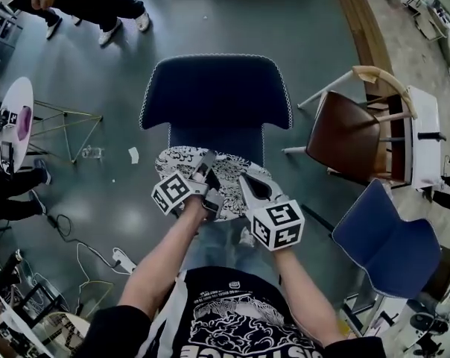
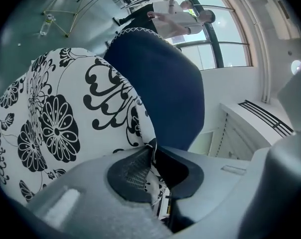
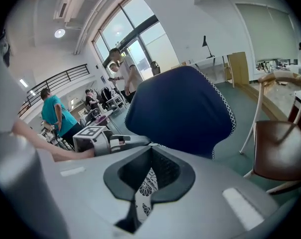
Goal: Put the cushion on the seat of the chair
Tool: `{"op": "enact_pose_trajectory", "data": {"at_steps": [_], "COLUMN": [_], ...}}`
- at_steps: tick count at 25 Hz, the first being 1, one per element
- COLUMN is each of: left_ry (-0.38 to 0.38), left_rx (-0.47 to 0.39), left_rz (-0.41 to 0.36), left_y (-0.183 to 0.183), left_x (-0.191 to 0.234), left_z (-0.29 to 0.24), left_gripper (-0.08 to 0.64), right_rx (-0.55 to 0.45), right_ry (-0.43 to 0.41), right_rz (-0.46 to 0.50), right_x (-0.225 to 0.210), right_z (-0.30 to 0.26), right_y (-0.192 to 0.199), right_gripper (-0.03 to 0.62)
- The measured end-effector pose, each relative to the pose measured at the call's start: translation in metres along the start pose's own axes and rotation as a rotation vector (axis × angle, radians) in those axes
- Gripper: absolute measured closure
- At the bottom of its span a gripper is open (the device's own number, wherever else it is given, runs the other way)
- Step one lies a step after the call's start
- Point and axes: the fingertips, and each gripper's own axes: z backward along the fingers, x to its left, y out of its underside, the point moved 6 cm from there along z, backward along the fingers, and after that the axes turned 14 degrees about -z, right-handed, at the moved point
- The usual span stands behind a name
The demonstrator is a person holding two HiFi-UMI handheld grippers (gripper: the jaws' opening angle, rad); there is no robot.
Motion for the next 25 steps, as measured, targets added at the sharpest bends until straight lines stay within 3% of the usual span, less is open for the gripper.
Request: {"op": "enact_pose_trajectory", "data": {"at_steps": [13,15,25], "left_ry": [-0.016,-0.015,0.028], "left_rx": [0.066,0.081,0.116], "left_rz": [0.019,0.015,-0.059], "left_y": [-0.017,-0.017,-0.013], "left_x": [0.039,0.039,0.016], "left_z": [-0.05,-0.052,-0.043], "left_gripper": [0.477,0.451,0.466], "right_rx": [0.032,0.027,0.023], "right_ry": [0.072,0.074,0.056], "right_rz": [-0.051,-0.053,-0.052], "right_x": [-0.015,-0.016,-0.015], "right_z": [-0.019,-0.02,-0.019], "right_y": [0.004,0.002,-0.003], "right_gripper": [0.594,0.594,0.594]}}
